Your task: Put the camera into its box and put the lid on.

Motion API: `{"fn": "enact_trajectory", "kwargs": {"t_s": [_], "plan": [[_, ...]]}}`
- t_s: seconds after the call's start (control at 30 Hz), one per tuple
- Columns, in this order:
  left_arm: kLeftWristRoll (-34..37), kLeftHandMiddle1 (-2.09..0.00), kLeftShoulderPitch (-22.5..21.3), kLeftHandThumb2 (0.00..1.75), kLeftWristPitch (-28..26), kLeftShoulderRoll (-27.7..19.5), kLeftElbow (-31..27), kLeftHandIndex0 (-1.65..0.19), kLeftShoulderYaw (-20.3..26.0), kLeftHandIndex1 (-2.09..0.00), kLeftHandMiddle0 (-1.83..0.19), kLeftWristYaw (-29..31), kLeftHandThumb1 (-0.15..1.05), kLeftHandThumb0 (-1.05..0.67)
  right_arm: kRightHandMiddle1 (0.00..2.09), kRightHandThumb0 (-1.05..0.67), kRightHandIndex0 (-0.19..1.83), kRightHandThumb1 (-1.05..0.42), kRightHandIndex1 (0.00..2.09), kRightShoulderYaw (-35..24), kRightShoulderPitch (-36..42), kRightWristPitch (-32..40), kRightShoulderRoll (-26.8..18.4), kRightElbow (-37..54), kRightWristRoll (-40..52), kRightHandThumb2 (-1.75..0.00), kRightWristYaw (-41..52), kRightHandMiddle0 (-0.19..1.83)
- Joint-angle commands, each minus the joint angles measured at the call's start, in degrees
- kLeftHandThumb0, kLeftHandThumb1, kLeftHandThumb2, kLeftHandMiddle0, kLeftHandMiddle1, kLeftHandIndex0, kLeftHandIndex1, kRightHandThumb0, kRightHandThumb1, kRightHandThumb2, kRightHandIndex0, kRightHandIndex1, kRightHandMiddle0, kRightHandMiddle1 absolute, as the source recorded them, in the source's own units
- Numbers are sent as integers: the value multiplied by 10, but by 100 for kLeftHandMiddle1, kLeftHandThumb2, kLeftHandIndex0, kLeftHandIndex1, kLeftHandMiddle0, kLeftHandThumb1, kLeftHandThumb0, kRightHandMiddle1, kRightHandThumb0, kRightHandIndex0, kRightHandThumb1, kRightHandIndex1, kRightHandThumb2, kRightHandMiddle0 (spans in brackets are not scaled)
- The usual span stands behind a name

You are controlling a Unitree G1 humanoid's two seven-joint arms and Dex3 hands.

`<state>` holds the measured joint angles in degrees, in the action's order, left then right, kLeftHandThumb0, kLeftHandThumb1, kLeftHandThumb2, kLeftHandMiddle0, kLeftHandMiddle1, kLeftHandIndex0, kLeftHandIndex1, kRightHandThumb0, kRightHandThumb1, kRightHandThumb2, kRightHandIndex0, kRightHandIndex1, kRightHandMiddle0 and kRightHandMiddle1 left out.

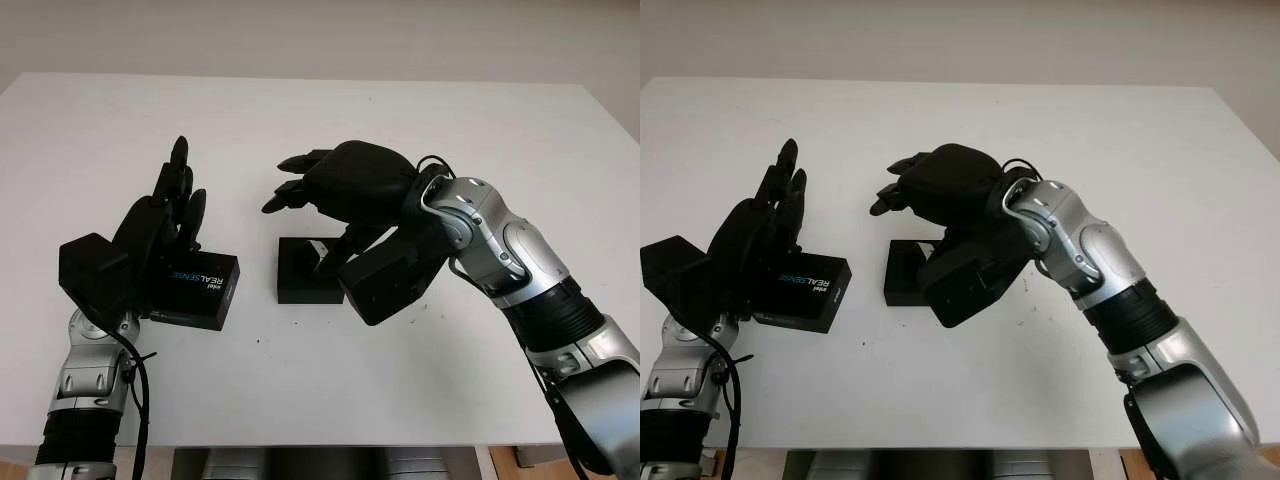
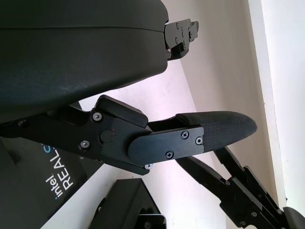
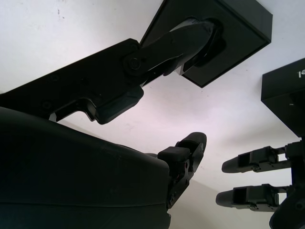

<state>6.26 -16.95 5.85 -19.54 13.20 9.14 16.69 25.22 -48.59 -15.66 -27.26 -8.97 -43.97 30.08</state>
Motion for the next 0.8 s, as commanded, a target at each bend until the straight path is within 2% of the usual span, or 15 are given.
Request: {"fn": "enact_trajectory", "kwargs": {"t_s": [0.0, 0.27, 0.37, 0.4, 0.43, 0.47, 0.57, 0.63, 0.77], "plan": [[1, 0, 1, 60, -2, 1, -7, 19, 1, 0, 19, -2, 105, -86, 21, -86, 14, -84, 6, 5, -13, -5, 2, -3, -5, -5, -3, 33], [-6, 0, 2, 61, 2, -1, -7, 19, -2, 0, 19, -6, 105, -86, 31, -85, 20, -86, 9, 23, -14, -12, 3, -12, -40, -6, -22, 50], [-3, 0, 0, 61, -2, 0, -6, 19, -1, 0, 19, -2, 105, -87, 36, -85, 21, -87, 9, 28, -11, -13, 3, -10, -50, -6, -22, 51], [-2, 0, 1, 61, -1, 1, -6, 19, -1, 0, 19, -1, 105, -86, 46, -84, 23, -87, 9, 29, -9, -12, 3, -9, -54, -6, -25, 50], [-2, 0, 1, 61, 1, 2, -5, 19, -1, 0, 19, -2, 105, -85, 66, -82, 25, -87, 9, 30, -7, -10, 4, -8, -58, -6, -28, 45], [-3, 0, 1, 61, 3, 2, -5, 19, -1, 0, 19, -3, 105, -85, 95, -81, 27, -86, 8, 30, -5, -9, 4, -7, -61, -5, -30, 36], [-3, 0, 2, 61, 1, 4, -9, 19, 0, 0, 19, -7, 105, -85, 133, -79, 30, -87, 8, 33, -2, -5, 4, -2, -74, -6, -31, 29], [-3, 0, 3, 61, 0, 4, -9, 19, -1, 0, 19, -6, 105, -86, 145, -77, 33, -87, 9, 33, 1, -4, 5, -1, -78, -5, -33, 29], [3, 0, 5, 60, -2, 4, -10, 19, 1, 0, 19, -3, 105, -86, 150, -75, 41, -87, 12, 34, 8, -3, 5, 2, -89, -5, -44, 35]]}}
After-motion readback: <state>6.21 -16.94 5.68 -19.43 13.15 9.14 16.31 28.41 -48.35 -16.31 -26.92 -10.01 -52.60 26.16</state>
